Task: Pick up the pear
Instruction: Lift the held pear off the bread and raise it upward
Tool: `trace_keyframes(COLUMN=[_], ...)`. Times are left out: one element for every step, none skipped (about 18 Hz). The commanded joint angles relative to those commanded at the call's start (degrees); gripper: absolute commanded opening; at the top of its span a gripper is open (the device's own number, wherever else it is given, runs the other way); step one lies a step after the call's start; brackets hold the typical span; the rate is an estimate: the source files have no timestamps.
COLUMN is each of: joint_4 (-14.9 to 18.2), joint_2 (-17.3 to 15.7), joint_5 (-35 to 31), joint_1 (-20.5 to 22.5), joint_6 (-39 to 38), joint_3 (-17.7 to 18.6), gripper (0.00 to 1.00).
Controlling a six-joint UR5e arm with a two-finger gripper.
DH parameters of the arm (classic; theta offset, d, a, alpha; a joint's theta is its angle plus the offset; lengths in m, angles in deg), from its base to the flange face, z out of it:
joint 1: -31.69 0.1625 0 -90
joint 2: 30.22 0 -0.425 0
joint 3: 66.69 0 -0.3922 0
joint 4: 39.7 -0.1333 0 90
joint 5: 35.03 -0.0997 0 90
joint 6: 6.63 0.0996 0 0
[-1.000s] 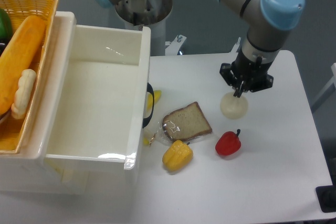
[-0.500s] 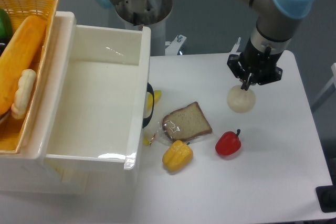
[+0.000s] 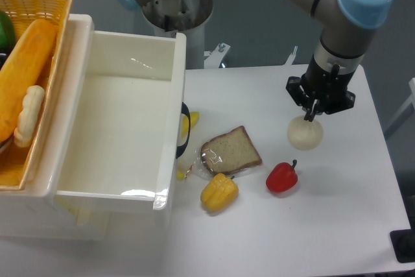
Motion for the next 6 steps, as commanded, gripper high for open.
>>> trace_keyframes(joint_4=[0.1,0.3,0.3,0.3,0.3,0.3], joint_2=[-0.1,-0.1,0.0,0.1,0.1,0.1], joint_5=[-0.3,-0.9,-1.6,-2.4,-2.7,-3.1], joint_1=[0.1,0.5,0.8,0.9,0.9,0.8], joint_6=[3.3,5.4,5.8,5.8,5.9,5.9], joint_3=[-0.3,-0.9,-0.9,-0.9,-0.8,-0.4], gripper=[0.0,0.0,0.0,0.0,0.0,0.0])
